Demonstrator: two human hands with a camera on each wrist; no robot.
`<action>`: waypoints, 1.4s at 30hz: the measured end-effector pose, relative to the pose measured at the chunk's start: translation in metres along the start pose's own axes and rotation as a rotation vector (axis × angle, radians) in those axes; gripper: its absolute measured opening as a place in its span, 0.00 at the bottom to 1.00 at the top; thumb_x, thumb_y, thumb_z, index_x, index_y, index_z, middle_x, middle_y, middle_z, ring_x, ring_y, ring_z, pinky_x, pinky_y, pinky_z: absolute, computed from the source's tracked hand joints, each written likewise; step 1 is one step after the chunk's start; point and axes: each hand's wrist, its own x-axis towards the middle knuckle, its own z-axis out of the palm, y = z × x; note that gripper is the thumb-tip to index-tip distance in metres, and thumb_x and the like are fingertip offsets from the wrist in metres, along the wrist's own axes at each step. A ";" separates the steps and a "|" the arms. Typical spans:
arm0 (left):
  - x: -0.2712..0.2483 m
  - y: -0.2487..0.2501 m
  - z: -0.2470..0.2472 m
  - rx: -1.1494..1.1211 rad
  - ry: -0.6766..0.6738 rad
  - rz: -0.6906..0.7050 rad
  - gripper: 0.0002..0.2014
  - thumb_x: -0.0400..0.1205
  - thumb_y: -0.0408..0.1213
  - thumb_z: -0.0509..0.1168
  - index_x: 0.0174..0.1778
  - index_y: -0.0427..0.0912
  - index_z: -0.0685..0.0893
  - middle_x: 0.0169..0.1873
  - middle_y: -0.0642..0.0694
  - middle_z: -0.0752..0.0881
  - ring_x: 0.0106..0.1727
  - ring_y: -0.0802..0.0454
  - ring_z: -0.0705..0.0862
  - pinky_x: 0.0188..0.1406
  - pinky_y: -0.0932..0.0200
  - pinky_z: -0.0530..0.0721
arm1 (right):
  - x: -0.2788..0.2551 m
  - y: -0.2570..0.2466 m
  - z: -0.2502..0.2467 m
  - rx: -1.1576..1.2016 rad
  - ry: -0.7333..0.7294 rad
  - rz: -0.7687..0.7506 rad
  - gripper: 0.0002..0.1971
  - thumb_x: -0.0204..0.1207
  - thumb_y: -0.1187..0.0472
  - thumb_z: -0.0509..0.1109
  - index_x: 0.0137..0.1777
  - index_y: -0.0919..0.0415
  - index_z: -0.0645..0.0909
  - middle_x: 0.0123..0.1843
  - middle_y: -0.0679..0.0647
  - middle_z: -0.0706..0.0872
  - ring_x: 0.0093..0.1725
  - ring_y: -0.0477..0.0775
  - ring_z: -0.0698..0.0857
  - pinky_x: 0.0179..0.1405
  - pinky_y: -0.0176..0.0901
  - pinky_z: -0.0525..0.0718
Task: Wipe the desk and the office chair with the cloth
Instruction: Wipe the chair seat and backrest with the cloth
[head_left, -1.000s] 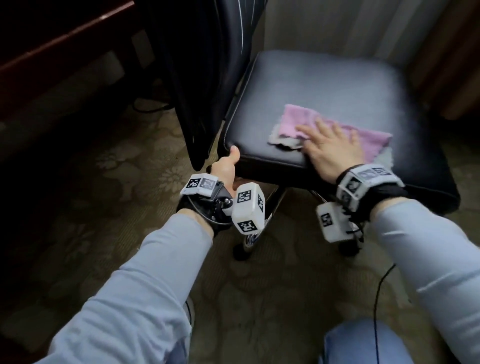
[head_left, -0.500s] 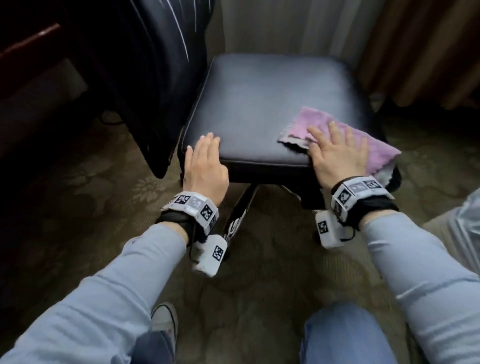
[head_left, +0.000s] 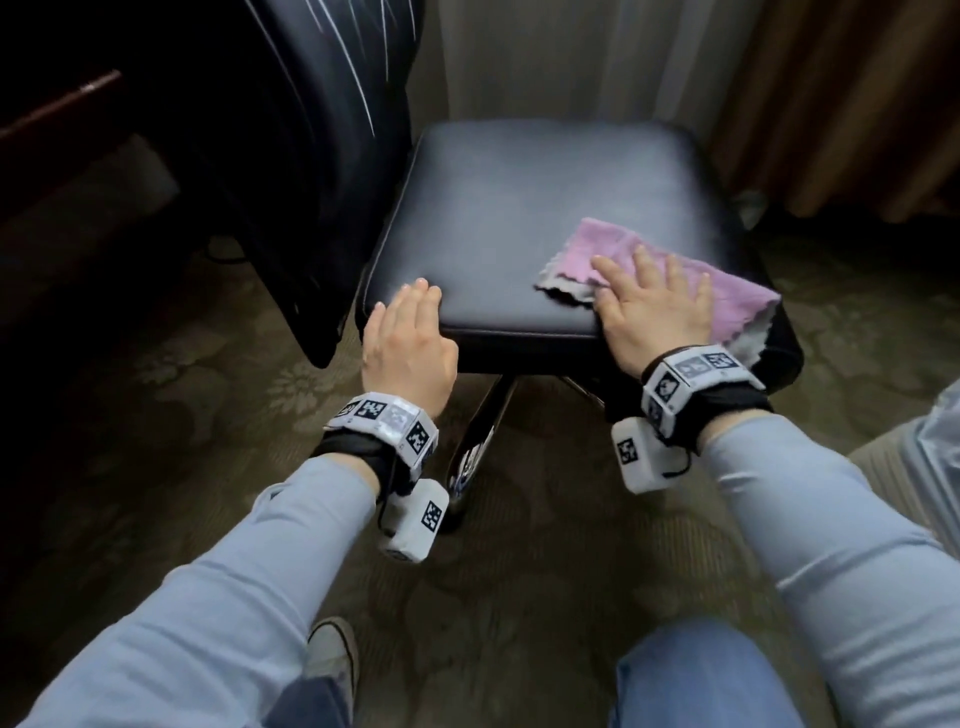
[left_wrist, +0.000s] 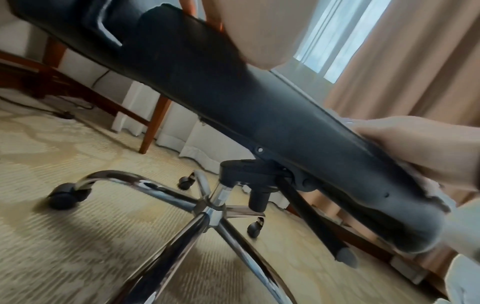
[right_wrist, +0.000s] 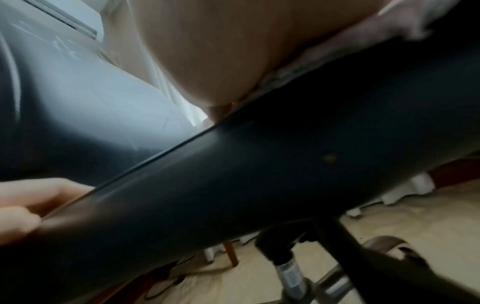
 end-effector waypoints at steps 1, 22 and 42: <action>0.002 0.001 0.000 0.006 -0.001 0.011 0.31 0.71 0.37 0.50 0.68 0.35 0.83 0.69 0.37 0.84 0.72 0.39 0.81 0.73 0.39 0.74 | 0.001 -0.011 0.000 -0.004 -0.002 0.010 0.25 0.86 0.40 0.47 0.83 0.33 0.58 0.88 0.51 0.53 0.86 0.63 0.52 0.82 0.72 0.43; 0.086 0.026 -0.084 0.236 -0.798 -0.093 0.15 0.81 0.38 0.58 0.62 0.43 0.81 0.59 0.43 0.82 0.57 0.38 0.85 0.48 0.48 0.78 | 0.018 -0.094 -0.005 -0.019 -0.346 -0.342 0.30 0.81 0.37 0.34 0.84 0.32 0.42 0.88 0.47 0.39 0.87 0.62 0.41 0.82 0.70 0.37; 0.137 0.057 -0.095 0.284 -1.208 -0.195 0.14 0.84 0.37 0.58 0.62 0.36 0.80 0.64 0.39 0.78 0.61 0.37 0.80 0.51 0.48 0.76 | 0.104 -0.071 -0.030 0.085 -0.422 -0.052 0.39 0.80 0.64 0.62 0.87 0.46 0.49 0.89 0.58 0.42 0.86 0.70 0.42 0.82 0.71 0.39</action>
